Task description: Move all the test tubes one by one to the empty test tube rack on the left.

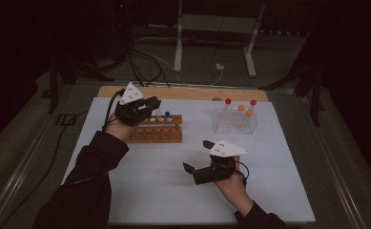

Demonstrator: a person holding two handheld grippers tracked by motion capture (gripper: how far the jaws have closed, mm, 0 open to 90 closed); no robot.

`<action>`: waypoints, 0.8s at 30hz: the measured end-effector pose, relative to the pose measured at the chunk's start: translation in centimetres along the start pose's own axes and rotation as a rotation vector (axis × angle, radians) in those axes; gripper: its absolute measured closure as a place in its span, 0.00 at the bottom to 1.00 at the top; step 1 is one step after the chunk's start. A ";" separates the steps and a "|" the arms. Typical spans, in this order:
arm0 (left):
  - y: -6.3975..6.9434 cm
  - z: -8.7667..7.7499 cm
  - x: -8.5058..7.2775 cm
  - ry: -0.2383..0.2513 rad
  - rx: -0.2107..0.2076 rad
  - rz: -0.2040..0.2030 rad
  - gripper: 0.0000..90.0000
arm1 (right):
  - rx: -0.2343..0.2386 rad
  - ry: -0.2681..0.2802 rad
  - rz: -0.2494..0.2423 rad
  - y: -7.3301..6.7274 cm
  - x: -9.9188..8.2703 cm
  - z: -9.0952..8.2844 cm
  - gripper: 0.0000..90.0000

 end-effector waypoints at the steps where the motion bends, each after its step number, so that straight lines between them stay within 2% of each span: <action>1: 0.0 0.4 -0.1 0.000 0.000 -0.013 0.86 | 0.001 0.001 -0.001 0.0 0.0 0.0 0.00; 6: -0.2 2.2 -1.4 -0.018 0.040 -0.029 0.86 | -0.002 0.005 0.005 0.2 -0.1 -0.1 0.00; 8: -0.5 2.8 -2.0 -0.031 0.034 -0.059 0.86 | -0.001 0.005 0.001 0.2 -0.1 -0.1 0.00; 14: -0.1 4.3 -3.9 -0.088 0.025 -0.070 0.86 | 0.010 0.005 0.001 0.2 -0.1 -0.1 0.00; 19: 0.7 5.2 -5.1 -0.123 0.023 -0.051 0.86 | 0.012 0.005 0.004 0.3 -0.1 -0.2 0.00; 24: 0.9 5.8 -6.0 -0.151 0.022 -0.061 0.86 | 0.019 0.010 0.005 0.3 -0.1 -0.2 0.00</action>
Point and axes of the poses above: each handheld gripper's, and its own axes: z roughly forward along the jaws, x roughly out of its top, y roughly to its right, the point moved 1 cm from there along z, roughly forward along the jaws, and after that the axes turned 13 degrees about x, right-handed, at the moved point
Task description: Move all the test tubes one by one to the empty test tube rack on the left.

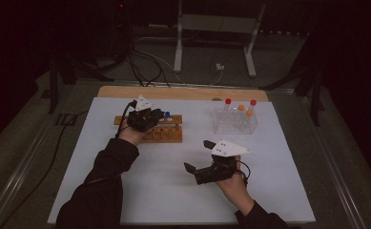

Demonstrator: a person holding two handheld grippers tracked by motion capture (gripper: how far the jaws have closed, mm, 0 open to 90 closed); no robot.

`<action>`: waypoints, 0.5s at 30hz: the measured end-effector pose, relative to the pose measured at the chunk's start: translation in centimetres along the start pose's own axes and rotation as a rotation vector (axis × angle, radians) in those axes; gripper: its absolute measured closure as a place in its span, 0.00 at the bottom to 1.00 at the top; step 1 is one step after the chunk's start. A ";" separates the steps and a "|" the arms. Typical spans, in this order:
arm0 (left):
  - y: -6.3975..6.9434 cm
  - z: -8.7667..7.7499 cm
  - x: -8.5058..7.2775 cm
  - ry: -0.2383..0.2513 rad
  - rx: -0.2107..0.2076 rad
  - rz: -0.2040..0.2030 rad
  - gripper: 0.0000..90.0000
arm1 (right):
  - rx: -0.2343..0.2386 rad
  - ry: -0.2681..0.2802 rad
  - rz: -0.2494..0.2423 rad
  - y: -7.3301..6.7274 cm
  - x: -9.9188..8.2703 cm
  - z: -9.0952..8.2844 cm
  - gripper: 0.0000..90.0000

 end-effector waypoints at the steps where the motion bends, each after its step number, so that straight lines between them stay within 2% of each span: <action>1: 0.0 0.1 -0.1 -0.004 0.001 0.004 0.86 | 0.001 -0.002 -0.002 0.0 0.0 0.0 0.00; 10: -0.2 -0.1 -0.2 -0.003 -0.017 -0.004 0.84 | 0.009 0.003 -0.002 0.1 0.1 -0.1 0.00; 11: -0.2 -0.3 -0.2 -0.004 -0.024 -0.018 0.79 | 0.011 0.007 -0.004 0.1 0.1 -0.1 0.00; 15: 0.1 -1.5 0.0 0.015 -0.032 0.002 0.60 | -0.005 0.029 -0.008 0.3 0.3 -0.5 0.00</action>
Point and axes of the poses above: each handheld gripper's, and its own axes: z roughly forward along the jaws, x roughly out of its top, y roughly to its right, the point moved 1 cm from there along z, roughly forward along the jaws, and after that the axes turned 13 degrees about x, right-handed, at the moved point
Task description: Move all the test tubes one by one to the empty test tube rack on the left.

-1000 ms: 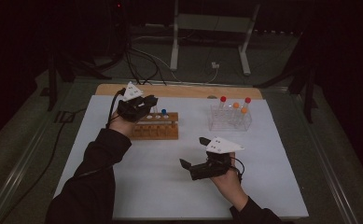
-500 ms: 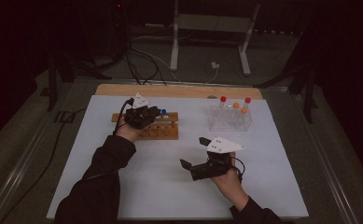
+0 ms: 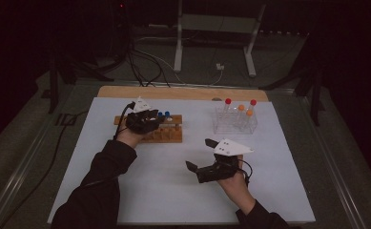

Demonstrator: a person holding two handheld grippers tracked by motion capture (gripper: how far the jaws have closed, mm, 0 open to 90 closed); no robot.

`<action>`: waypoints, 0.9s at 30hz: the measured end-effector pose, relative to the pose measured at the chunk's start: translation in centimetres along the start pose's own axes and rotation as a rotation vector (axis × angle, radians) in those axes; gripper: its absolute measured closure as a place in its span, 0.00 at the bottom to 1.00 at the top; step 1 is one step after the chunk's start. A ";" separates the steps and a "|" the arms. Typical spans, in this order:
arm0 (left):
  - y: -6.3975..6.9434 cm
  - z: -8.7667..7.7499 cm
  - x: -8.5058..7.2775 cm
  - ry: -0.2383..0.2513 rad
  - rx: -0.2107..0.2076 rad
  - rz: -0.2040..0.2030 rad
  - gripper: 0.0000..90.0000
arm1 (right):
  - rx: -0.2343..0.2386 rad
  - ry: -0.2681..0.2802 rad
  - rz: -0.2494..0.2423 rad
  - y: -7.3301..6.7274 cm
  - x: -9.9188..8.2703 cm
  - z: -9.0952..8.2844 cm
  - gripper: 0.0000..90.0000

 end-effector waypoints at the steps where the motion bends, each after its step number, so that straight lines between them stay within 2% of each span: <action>1: 0.0 -0.4 0.1 0.004 -0.006 0.004 0.56 | -0.001 0.005 0.001 0.1 0.1 -0.1 0.00; 5: 0.4 -2.3 0.1 0.017 -0.029 0.020 0.39 | -0.027 0.018 -0.011 0.6 0.6 -0.9 0.00; 7: 0.5 -3.4 0.0 0.024 -0.062 0.024 0.29 | -0.040 0.023 -0.014 1.0 1.0 -1.4 0.00; 12: 1.0 -6.1 -0.6 0.053 -0.150 -0.005 0.12 | -0.096 0.047 -0.008 2.6 1.7 -2.8 0.00; 15: 1.5 -7.4 -1.4 0.062 -0.192 0.012 0.03 | -0.140 0.057 -0.014 3.8 2.0 -3.8 0.00; 21: 2.5 -9.4 -3.2 0.094 -0.242 0.022 0.02 | -0.249 0.064 -0.006 6.4 2.0 -5.6 0.00; 27: 3.3 -9.8 -4.8 0.091 -0.277 0.006 0.02 | -0.352 0.049 0.035 9.1 1.3 -7.1 0.01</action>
Point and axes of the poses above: each handheld gripper's, and its own axes: z roughly forward along the jaws, x roughly out of its top, y roughly to its right, the point moved 1 cm from there along z, roughly forward along the jaws, and after that the axes turned 13 degrees about x, right-handed, at the moved point
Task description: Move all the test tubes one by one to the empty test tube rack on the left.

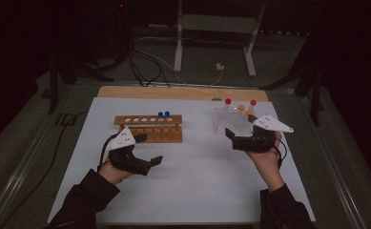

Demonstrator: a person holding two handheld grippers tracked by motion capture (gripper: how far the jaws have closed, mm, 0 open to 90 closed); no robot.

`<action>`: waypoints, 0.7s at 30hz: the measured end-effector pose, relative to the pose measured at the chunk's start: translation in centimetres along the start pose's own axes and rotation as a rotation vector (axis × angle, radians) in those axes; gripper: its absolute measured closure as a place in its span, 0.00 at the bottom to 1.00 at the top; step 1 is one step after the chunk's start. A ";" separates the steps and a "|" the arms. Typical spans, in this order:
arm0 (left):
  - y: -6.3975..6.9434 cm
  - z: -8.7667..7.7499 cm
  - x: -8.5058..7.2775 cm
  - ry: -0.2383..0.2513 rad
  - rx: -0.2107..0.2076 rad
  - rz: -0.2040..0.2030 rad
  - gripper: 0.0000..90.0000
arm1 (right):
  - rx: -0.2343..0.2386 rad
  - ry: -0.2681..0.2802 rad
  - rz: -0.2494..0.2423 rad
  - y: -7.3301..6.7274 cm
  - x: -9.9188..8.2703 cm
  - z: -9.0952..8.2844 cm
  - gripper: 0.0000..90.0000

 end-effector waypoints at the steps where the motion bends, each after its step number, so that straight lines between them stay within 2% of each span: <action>1: 0.1 0.0 -0.2 -0.006 -0.007 0.000 0.02 | -0.015 -0.006 0.006 0.5 -0.2 0.0 0.01; 4: 0.6 0.0 -0.5 -0.013 -0.006 0.016 0.02 | -0.060 -0.031 0.023 1.8 -1.1 0.1 0.02; 9: 0.6 -0.2 -0.6 -0.006 -0.013 0.005 0.02 | -0.139 -0.067 0.054 3.6 -2.6 0.6 0.08; 12: 0.6 -0.2 -0.7 -0.010 -0.013 0.008 0.02 | -0.185 -0.079 0.069 4.6 -3.1 0.8 0.16; 14: 0.6 -0.2 -0.7 -0.011 -0.012 0.009 0.02 | -0.196 -0.091 0.088 5.3 -3.3 1.0 0.20; 17: 0.7 -0.2 -0.7 -0.012 -0.016 0.004 0.02 | -0.216 -0.113 0.111 6.2 -3.7 1.4 0.33; 21: 0.7 -0.1 -0.8 -0.018 -0.016 0.008 0.02 | -0.218 -0.129 0.138 7.0 -4.0 1.8 0.47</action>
Point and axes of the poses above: each handheld gripper's, and its own axes: z roughly forward along the jaws, x roughly out of its top, y roughly to its right, the point moved 1 cm from there along z, roughly forward along the jaws, and after that the axes turned 13 degrees about x, right-handed, at the moved point
